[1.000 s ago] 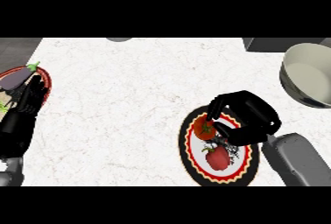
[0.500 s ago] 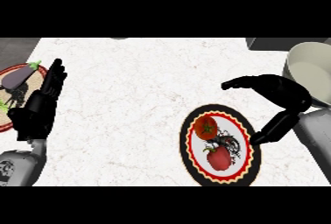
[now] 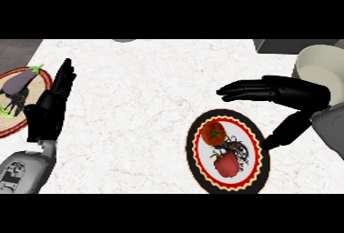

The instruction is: Pick the bell pepper from the plate and place it in the bowl

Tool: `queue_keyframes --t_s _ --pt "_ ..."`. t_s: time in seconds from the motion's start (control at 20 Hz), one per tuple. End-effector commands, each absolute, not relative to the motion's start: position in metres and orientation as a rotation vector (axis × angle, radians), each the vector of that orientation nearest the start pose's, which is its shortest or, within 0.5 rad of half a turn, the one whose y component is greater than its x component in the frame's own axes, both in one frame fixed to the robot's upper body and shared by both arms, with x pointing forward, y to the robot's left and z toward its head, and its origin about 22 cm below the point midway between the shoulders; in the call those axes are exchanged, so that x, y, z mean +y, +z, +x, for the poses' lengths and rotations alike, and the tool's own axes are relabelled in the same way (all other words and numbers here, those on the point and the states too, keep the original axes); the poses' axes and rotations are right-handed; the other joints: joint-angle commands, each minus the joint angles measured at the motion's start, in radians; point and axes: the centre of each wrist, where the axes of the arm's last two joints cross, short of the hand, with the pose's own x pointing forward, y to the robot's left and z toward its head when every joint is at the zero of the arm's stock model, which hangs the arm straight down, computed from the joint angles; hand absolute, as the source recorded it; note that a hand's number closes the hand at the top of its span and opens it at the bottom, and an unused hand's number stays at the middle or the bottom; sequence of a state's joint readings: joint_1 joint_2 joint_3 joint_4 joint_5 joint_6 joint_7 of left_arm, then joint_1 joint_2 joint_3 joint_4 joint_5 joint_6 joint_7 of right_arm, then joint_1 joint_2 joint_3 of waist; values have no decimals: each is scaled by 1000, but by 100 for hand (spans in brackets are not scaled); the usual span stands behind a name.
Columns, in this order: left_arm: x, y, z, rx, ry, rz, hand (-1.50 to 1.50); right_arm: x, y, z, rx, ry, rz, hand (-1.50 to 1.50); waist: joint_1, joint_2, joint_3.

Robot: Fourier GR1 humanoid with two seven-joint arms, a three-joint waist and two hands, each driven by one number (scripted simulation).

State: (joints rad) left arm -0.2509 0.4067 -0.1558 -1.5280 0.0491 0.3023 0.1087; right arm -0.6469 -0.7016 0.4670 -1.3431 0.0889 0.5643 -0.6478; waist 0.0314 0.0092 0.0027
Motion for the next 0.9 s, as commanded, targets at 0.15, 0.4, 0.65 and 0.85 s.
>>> queue_keyframes --t_s 0.15,0.4,0.65,0.85 --pt "275 82 302 -1658 -186 395 0 -214 130 346 -1677 1991 475 -150 -12 -4 -2" --pt "254 70 289 -1647 -178 374 0 -205 113 331 -1534 2129 519 -150 -17 -7 -2" --pt "254 77 295 -1657 -165 391 0 -181 84 312 -1485 2247 474 -150 -27 -8 -2" --pt "263 76 283 -1652 -174 384 0 -185 87 316 -1376 2311 352 -150 -22 -10 -3"
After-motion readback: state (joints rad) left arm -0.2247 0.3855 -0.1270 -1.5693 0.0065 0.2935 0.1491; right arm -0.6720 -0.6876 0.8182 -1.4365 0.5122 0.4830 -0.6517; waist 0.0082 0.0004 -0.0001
